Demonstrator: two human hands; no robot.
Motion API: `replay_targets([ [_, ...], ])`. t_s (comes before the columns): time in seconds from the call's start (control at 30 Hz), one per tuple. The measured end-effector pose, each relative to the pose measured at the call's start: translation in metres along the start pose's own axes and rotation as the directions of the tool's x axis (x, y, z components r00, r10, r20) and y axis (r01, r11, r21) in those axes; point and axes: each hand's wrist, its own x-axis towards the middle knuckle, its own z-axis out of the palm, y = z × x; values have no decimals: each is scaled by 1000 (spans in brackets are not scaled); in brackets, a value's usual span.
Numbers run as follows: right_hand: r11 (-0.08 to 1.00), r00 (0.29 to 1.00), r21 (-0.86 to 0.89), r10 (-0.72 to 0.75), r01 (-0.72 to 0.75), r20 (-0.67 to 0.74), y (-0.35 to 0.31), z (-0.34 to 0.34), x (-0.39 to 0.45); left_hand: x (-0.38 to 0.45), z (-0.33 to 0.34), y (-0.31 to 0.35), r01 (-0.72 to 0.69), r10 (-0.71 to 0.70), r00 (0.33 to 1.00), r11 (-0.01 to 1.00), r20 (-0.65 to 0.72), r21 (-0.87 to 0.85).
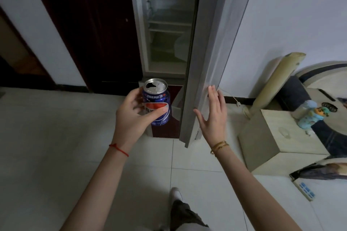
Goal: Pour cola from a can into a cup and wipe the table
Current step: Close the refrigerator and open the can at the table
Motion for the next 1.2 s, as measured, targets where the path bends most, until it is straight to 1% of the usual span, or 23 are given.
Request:
replay_targets([
  [0.13, 996, 996, 28, -84, 84, 15, -14, 29, 17, 15, -18, -7, 11, -10, 999, 1000, -41, 22],
  [0.27, 984, 985, 53, -174, 172, 22, -26, 61, 38, 38, -35, -16, 13, -12, 999, 999, -35, 31],
  [0.47, 960, 972, 162, -235, 230, 10, -43, 106, 79, 83, -50, -26, 10, -8, 997, 1000, -74, 26],
  [0.63, 936, 951, 215, -301, 280, 71, -54, 139, 118, 125, -58, -31, 14, -4, 991, 997, -136, 70],
  [0.83, 901, 922, 300, -365, 314, 131, -64, 181, 162, 169, -62, -38, 19, 0, 979, 995, -202, 94],
  [1.07, 892, 912, 337, -372, 301, 171, -75, 219, 210, 214, -73, -51, 31, 1, 972, 991, -235, 131],
  [1.2, 901, 919, 341, -346, 269, 189, -78, 236, 237, 241, -76, -59, 53, -18, 974, 987, -225, 153],
])
